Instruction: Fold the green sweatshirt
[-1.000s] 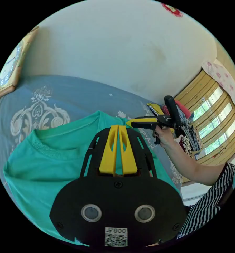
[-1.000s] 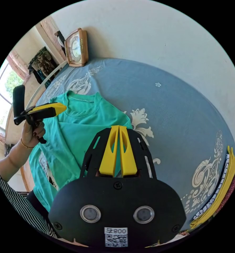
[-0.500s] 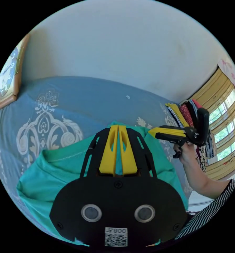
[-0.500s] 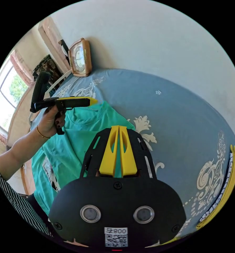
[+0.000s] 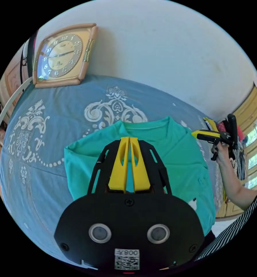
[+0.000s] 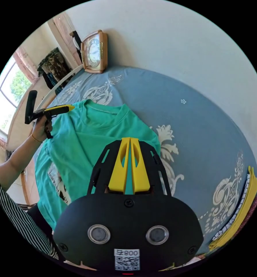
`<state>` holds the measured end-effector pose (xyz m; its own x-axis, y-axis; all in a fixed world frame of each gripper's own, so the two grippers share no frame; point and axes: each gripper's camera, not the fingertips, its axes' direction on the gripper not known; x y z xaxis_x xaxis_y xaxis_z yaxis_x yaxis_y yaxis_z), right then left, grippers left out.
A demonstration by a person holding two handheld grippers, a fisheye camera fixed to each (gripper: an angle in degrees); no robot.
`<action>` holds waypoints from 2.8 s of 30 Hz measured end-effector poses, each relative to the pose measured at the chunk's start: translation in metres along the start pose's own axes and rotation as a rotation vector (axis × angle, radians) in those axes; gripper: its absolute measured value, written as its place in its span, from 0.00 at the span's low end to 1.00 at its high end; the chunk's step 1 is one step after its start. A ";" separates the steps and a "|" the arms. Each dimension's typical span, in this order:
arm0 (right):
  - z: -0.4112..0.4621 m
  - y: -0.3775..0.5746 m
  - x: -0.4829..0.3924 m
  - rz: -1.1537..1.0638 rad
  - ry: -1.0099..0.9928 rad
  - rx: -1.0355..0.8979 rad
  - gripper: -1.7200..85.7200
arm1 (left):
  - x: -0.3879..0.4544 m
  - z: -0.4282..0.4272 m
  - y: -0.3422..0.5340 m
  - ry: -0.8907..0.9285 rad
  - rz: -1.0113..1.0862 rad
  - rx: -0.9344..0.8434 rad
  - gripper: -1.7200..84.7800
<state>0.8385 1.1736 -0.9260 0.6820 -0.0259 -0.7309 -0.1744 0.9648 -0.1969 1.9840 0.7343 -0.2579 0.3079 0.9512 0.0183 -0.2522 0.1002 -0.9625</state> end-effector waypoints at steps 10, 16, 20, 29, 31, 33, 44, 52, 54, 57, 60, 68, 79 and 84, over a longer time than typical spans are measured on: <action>-0.021 0.169 -0.053 -0.012 -0.165 -0.160 0.02 | -0.031 -0.060 0.147 0.122 -0.003 -0.141 0.02; -0.078 0.199 -0.054 0.045 -0.140 -0.133 0.02 | -0.065 -0.144 0.183 0.167 -0.083 -0.015 0.03; -0.122 0.290 -0.045 0.208 -0.221 -0.127 0.02 | -0.108 -0.203 0.256 0.160 -0.182 -0.083 0.06; -0.185 0.499 -0.046 0.615 -0.345 -0.141 0.05 | -0.194 -0.274 0.436 0.326 -0.552 -0.213 0.16; -0.189 0.523 -0.046 0.670 -0.403 -0.117 0.06 | -0.204 -0.276 0.456 0.371 -0.577 -0.225 0.16; -0.194 0.545 -0.048 0.696 -0.423 -0.114 0.07 | -0.214 -0.277 0.471 0.416 -0.590 -0.240 0.17; -0.197 0.610 -0.053 0.785 -0.526 -0.091 0.11 | -0.266 -0.303 0.539 0.578 -0.633 -0.257 0.17; -0.173 0.626 -0.062 0.808 -0.590 -0.135 0.11 | -0.293 -0.323 0.566 0.637 -0.626 -0.268 0.16; -0.172 0.635 -0.062 0.829 -0.591 -0.139 0.09 | -0.298 -0.328 0.572 0.652 -0.631 -0.263 0.14; -0.175 0.646 -0.063 0.823 -0.631 -0.136 0.05 | -0.305 -0.339 0.584 0.708 -0.635 -0.235 0.08; -0.182 0.652 -0.068 0.803 -0.641 -0.129 0.04 | -0.311 -0.358 0.597 0.732 -0.627 -0.212 0.06; -0.220 0.666 -0.079 0.730 -0.713 -0.036 0.03 | -0.324 -0.437 0.635 0.837 -0.611 -0.045 0.05; -0.256 0.681 -0.104 0.642 -0.758 0.084 0.03 | -0.312 -0.508 0.638 0.904 -0.501 0.090 0.04; -0.263 0.689 -0.111 0.636 -0.752 0.112 0.02 | -0.307 -0.520 0.636 0.895 -0.516 0.064 0.05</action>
<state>0.4560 1.7722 -1.1526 0.7647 0.6409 -0.0668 -0.6227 0.7616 0.1796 2.2065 0.3543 -1.0163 0.9552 0.2256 0.1917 0.0640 0.4747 -0.8778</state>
